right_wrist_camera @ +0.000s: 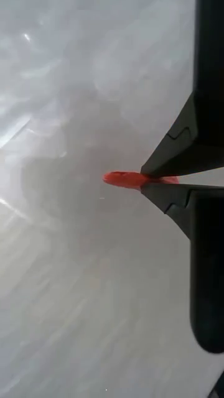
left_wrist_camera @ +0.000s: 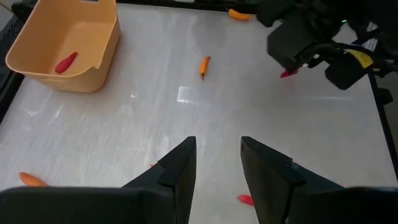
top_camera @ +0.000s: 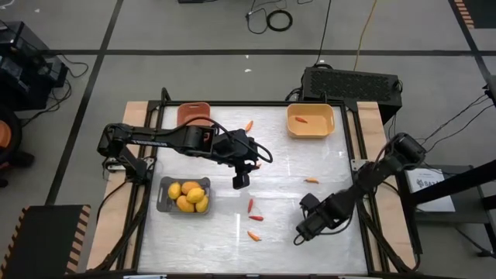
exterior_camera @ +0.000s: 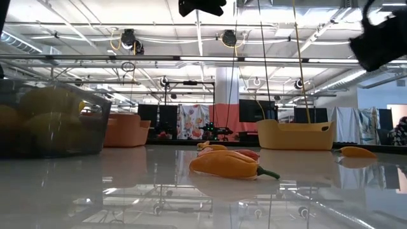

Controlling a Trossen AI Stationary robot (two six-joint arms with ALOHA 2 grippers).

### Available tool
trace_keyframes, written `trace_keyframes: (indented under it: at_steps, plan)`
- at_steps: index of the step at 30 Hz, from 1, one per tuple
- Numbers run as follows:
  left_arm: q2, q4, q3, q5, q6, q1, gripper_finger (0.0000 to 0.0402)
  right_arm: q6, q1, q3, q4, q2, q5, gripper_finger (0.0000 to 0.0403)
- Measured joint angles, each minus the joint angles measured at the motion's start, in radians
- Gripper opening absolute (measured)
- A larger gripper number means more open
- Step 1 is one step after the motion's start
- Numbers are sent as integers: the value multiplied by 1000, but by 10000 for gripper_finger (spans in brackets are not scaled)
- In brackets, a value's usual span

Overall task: Sort produce into baskets
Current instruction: Put the orange chili pepper into the yellow bin

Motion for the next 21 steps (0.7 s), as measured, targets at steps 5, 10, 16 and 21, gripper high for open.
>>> trace_keyframes:
  at_steps: [5,10,16,21]
  plan:
    - [0,-1,0,8,-21,-9,134,-148,-111,0,-51,-42,31,20]
    - [0,-14,0,8,-41,-44,135,-335,-287,0,-79,-146,145,20]
    - [0,-34,0,6,-79,-88,135,-602,-575,0,-79,-275,277,20]
    - [0,-54,0,-20,-116,-118,135,-807,-854,0,-17,-314,373,20]
